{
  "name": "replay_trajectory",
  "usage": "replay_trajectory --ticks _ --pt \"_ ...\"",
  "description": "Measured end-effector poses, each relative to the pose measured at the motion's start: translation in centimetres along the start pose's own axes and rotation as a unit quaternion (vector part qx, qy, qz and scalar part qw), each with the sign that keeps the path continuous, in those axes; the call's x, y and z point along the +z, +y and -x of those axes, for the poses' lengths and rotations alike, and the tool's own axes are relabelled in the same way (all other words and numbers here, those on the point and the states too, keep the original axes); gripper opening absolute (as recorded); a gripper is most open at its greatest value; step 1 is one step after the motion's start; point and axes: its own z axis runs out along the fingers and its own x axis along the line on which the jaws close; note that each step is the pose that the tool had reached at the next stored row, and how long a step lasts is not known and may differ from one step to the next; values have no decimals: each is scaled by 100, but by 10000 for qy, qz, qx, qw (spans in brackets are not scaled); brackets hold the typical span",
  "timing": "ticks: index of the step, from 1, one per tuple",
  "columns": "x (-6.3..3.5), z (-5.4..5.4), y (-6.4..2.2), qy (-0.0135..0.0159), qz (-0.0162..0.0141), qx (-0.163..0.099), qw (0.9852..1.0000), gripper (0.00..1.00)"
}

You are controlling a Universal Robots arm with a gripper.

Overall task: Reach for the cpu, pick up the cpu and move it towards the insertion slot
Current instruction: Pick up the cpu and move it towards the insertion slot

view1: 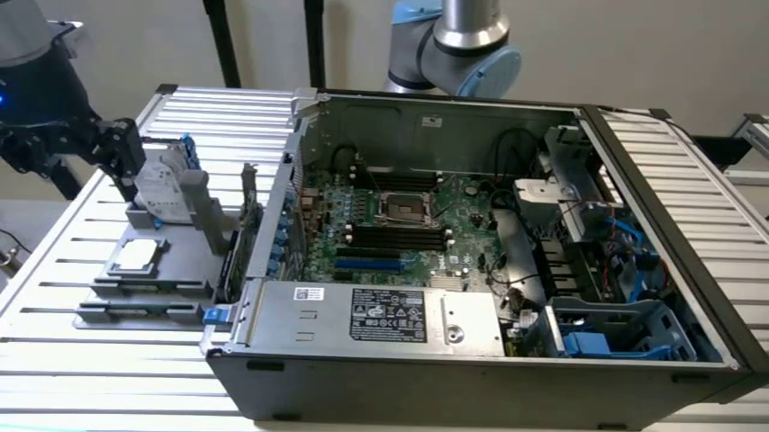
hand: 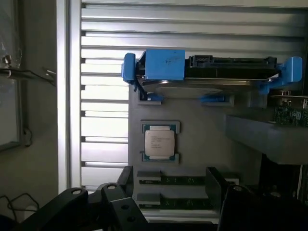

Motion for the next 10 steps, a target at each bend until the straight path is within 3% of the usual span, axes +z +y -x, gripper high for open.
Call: replay_trajectory --ticks 10 --pt "181 51 -60 0 0 1 10000 71"
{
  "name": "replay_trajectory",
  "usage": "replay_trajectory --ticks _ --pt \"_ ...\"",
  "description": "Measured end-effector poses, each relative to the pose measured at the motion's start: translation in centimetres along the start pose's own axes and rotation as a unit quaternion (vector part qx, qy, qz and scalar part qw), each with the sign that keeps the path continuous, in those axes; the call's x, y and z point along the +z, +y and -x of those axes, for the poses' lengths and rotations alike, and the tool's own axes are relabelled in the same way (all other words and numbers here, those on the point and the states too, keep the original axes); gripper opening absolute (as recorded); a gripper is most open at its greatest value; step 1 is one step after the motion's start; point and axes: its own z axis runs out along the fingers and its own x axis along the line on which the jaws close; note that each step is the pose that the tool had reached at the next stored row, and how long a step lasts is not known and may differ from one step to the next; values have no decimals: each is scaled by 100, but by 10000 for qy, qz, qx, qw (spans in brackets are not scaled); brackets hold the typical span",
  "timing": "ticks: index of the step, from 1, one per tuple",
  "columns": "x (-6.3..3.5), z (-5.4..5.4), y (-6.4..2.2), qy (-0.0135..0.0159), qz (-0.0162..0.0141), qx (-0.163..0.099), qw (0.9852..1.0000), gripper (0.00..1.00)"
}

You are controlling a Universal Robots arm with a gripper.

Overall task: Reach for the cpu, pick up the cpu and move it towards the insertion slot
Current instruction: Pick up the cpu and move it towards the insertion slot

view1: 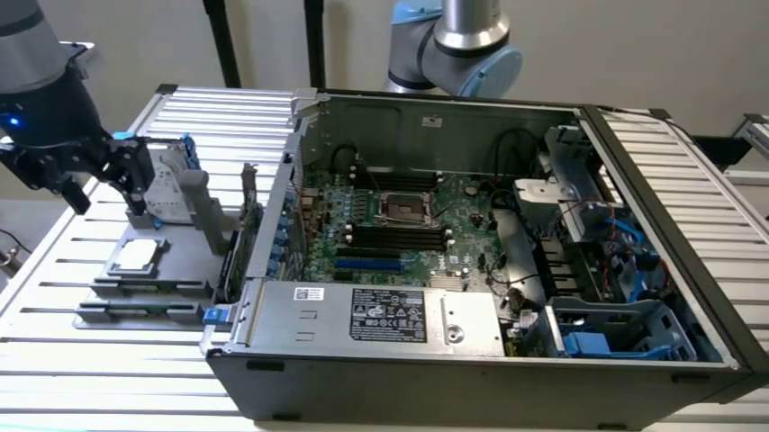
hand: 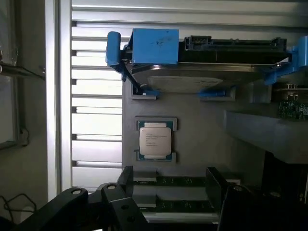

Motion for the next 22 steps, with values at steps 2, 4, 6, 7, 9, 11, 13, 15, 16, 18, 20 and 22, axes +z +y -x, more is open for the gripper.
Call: replay_trajectory --ticks 2,4,6,7,9,11,13,15,16,18,20,22 --pt "36 2 -1 0 0 0 10000 71" --pt "73 3 -2 1 0 -1 10000 71" --pt "109 3 -2 0 0 -1 10000 71" --pt "127 3 -2 0 0 -1 10000 71" --pt "164 3 -1 0 0 -1 10000 71" --pt "200 3 1 0 0 4 10000 71" --pt "236 3 4 0 0 17 10000 71" --pt "273 2 6 0 0 41 10000 71" --pt "291 2 7 -1 0 55 10000 71" --pt "328 1 11 0 0 84 10000 71" --pt "364 -4 17 -1 0 107 9999 71" --pt "400 -10 25 -1 0 127 9999 71"
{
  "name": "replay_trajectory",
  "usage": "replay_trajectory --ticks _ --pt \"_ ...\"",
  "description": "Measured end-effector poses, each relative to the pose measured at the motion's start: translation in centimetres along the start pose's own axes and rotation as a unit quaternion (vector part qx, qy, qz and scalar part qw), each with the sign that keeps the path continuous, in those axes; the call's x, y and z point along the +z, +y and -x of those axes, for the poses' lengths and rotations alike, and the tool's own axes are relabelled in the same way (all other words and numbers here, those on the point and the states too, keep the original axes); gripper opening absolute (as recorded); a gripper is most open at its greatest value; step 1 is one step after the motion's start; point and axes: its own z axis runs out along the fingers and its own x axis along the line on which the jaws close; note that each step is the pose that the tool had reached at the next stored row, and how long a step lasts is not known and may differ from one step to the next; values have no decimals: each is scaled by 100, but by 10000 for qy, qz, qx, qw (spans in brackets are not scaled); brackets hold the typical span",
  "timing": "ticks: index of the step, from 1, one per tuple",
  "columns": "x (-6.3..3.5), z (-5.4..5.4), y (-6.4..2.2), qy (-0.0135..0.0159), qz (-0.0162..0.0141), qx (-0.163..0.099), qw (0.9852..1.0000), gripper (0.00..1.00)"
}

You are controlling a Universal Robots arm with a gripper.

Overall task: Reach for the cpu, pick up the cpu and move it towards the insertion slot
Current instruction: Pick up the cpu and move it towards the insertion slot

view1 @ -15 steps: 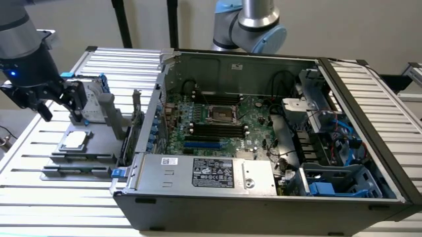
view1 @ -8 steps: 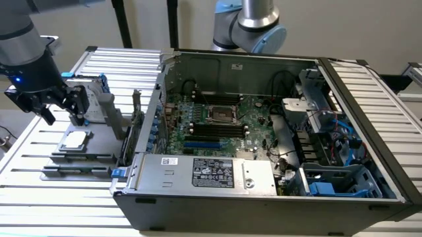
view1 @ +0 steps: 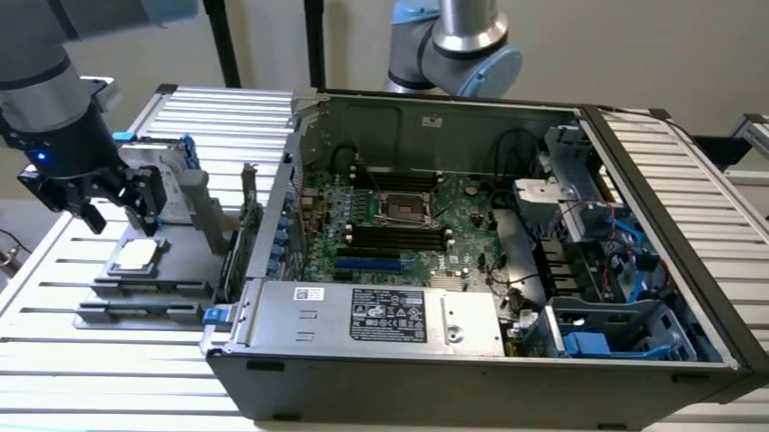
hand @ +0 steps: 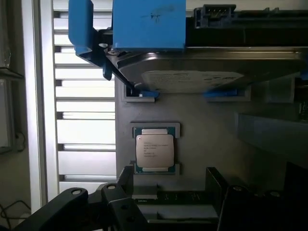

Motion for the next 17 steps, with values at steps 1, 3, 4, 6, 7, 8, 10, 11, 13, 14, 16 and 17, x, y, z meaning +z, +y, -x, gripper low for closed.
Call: replay_trajectory --ticks 1,3,4,6,7,8,10,11,13,14,16,17 --pt "19 -5 5 0 0 7 10000 71" --pt "56 -19 10 0 0 15 10000 71" --pt "73 -28 10 1 -1 17 10000 71" --pt "109 -48 11 0 -2 20 10000 71" --pt "128 -59 11 0 -2 21 10000 71" --pt "146 -69 11 -1 -1 21 10000 71" --pt "183 -85 10 -1 -2 21 10000 71" --pt "201 -87 10 0 -2 21 10000 71" --pt "237 -87 9 0 -2 20 10000 71" --pt "255 -88 10 0 -2 21 10000 71" --pt "290 -88 10 0 -2 21 10000 71" --pt "310 -88 9 0 -2 21 10000 71"
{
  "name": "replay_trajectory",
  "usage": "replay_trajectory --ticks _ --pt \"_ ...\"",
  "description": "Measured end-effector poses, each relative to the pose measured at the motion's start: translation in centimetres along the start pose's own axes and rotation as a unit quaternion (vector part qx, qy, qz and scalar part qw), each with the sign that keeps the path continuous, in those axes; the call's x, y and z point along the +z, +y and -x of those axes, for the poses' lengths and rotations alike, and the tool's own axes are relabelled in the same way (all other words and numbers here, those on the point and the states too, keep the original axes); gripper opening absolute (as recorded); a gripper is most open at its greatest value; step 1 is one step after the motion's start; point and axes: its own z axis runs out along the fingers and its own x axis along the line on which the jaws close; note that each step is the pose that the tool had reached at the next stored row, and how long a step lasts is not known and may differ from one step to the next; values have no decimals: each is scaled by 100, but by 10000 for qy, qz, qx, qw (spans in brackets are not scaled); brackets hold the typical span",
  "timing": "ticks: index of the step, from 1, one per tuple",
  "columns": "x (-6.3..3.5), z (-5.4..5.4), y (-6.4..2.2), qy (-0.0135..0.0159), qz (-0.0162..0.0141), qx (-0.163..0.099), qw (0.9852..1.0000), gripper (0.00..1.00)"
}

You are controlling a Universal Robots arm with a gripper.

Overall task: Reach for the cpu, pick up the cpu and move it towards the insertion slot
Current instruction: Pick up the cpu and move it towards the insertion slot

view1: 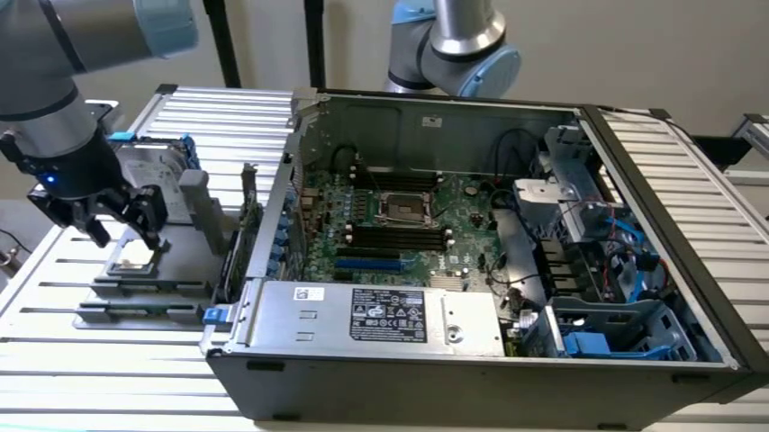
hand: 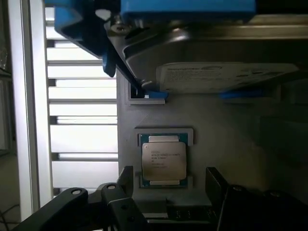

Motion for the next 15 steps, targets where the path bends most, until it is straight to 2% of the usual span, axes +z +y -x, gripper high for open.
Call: replay_trajectory --ticks 4,8,15 --pt "72 0 -1 -10 0 0 10000 71" --pt "139 -2 -1 -37 8 0 10000 71" --pt "169 -7 -1 -44 52 0 10000 71"
